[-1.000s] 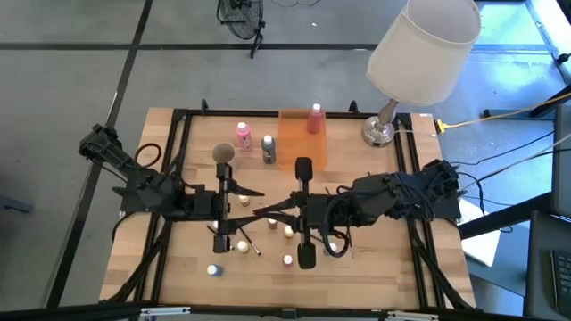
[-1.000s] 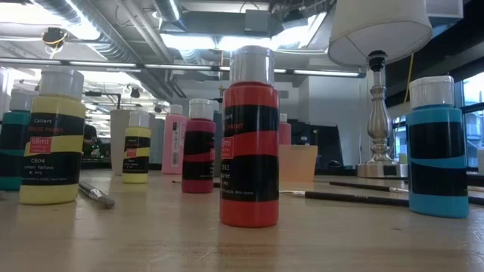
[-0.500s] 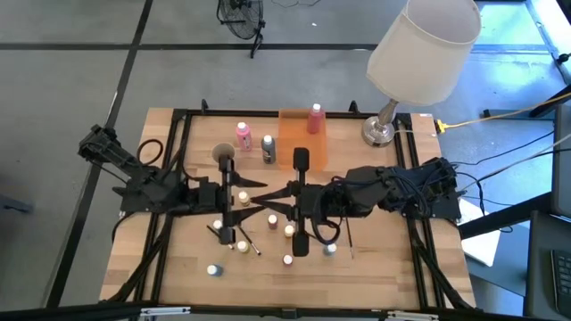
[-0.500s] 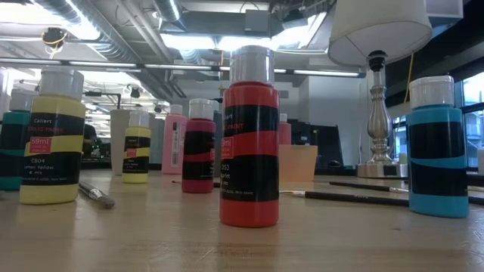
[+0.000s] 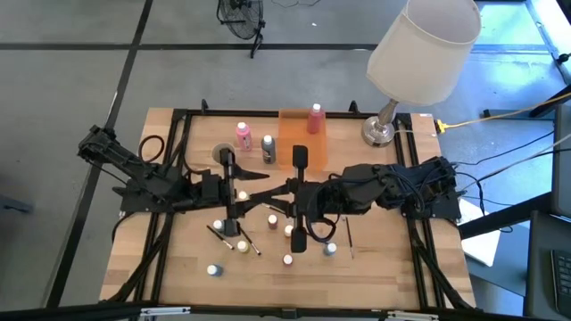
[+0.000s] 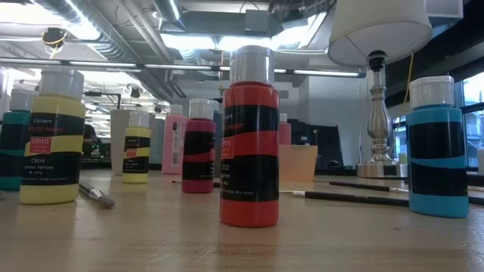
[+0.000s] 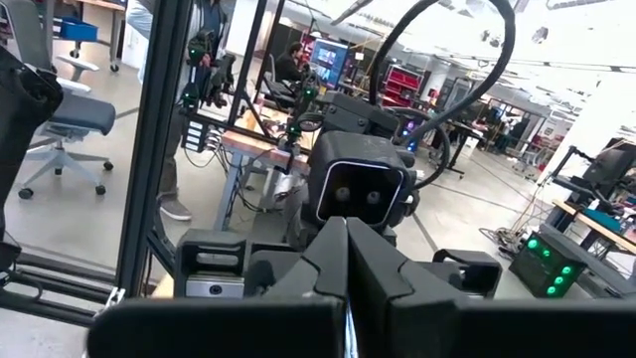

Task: Pick & Place Paint Supplies
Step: Put the silver paint brush into the white cup

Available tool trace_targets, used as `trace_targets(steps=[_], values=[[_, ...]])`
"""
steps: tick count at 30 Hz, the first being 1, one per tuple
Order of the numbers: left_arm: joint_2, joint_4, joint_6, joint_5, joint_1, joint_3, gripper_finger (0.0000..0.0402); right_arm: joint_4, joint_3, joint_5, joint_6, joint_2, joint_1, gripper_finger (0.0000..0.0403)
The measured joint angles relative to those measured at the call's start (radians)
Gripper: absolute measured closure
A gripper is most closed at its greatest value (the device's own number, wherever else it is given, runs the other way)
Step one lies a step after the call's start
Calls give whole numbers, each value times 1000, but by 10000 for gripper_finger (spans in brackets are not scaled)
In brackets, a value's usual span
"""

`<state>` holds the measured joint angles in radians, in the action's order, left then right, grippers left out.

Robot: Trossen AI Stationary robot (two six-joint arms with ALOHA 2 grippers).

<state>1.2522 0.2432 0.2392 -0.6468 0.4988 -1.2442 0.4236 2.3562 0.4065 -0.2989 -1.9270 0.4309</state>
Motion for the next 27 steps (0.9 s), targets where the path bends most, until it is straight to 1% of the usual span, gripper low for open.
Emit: trace_targets(steps=[6,15,18,21,27], values=[[0,0,0,12,0,0,250,0,0,0,-1,0,-6,403],[0,-1,5,17,0,0,343,0,0,3,-1,0,-7,403],[1,-7,47,13,2,2,374,9,0,11,-1,0,-8,403],[2,-9,80,-7,6,2,380,26,0,12,3,0,-8,403],[2,-9,82,-32,7,3,380,37,0,16,15,0,-9,398]])
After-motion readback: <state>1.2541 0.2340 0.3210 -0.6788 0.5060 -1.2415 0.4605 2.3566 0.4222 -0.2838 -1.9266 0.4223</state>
